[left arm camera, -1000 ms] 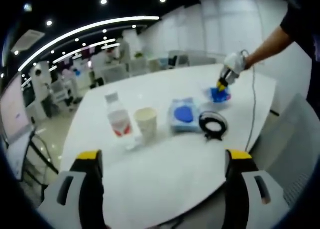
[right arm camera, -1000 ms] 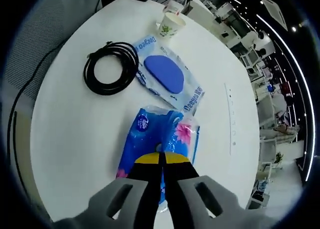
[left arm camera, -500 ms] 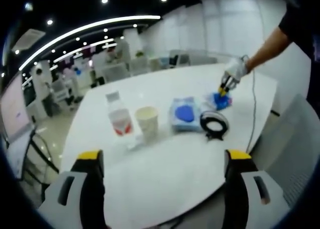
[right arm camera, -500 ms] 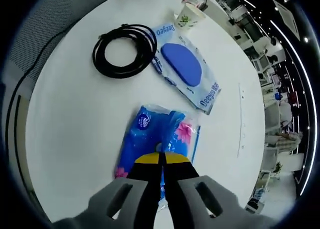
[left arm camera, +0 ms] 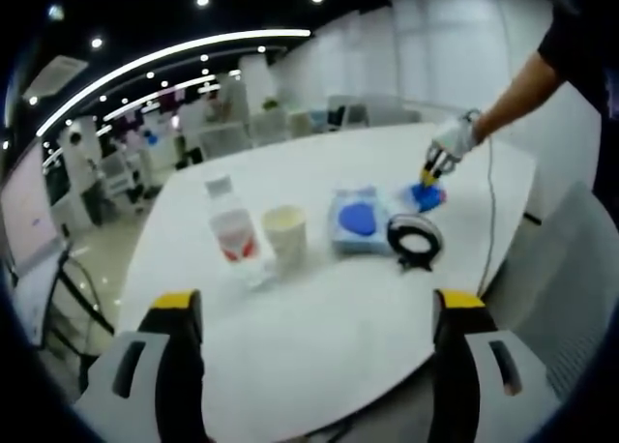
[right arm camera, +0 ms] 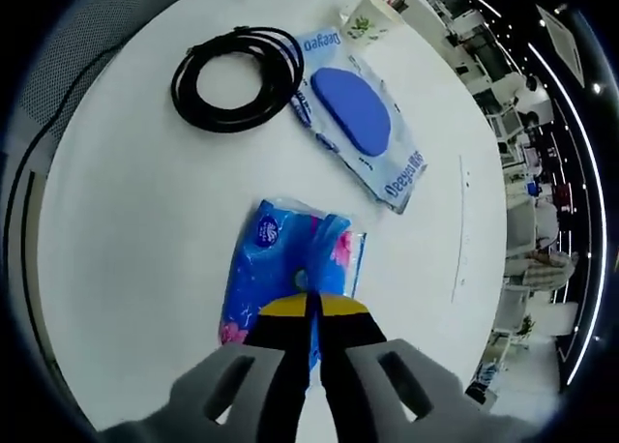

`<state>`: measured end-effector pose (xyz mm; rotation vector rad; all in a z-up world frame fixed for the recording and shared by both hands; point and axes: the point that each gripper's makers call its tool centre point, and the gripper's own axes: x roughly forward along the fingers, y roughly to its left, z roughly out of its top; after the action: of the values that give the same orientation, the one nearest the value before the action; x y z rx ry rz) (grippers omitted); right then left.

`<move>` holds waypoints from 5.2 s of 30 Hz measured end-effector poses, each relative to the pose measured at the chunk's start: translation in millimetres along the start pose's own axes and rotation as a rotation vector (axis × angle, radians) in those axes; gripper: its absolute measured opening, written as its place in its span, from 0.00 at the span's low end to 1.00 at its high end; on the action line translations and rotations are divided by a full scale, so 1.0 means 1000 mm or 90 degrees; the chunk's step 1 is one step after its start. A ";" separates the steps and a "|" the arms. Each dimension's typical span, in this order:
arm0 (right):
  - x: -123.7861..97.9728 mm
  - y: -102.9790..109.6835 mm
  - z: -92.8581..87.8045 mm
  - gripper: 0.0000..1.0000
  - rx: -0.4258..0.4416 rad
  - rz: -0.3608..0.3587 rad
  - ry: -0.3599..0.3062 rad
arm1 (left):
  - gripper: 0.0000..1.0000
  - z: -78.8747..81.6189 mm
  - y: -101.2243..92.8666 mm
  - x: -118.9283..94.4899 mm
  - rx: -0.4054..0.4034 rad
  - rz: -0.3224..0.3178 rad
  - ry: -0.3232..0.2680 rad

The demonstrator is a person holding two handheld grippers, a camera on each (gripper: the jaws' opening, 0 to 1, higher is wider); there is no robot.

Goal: Arrange the tabletop items into an orderly group along one side of the table until the central work area is clear of visible clutter.

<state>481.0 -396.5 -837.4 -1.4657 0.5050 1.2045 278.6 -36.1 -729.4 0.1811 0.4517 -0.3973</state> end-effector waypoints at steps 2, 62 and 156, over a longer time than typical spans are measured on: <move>-0.004 -0.003 0.002 0.05 0.016 -0.010 -0.005 | 0.95 0.001 0.000 0.000 -0.002 -0.001 -0.001; 0.010 0.069 0.199 0.26 0.603 0.033 -0.302 | 0.96 0.006 -0.003 0.000 0.000 -0.010 -0.023; -0.082 0.066 0.121 0.10 0.690 -0.148 -0.256 | 0.98 0.002 -0.017 0.005 0.013 -0.051 -0.016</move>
<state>346.9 -330.4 -780.5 -0.3303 0.5535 0.7753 276.1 -53.6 -731.0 0.1784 0.4318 -0.4817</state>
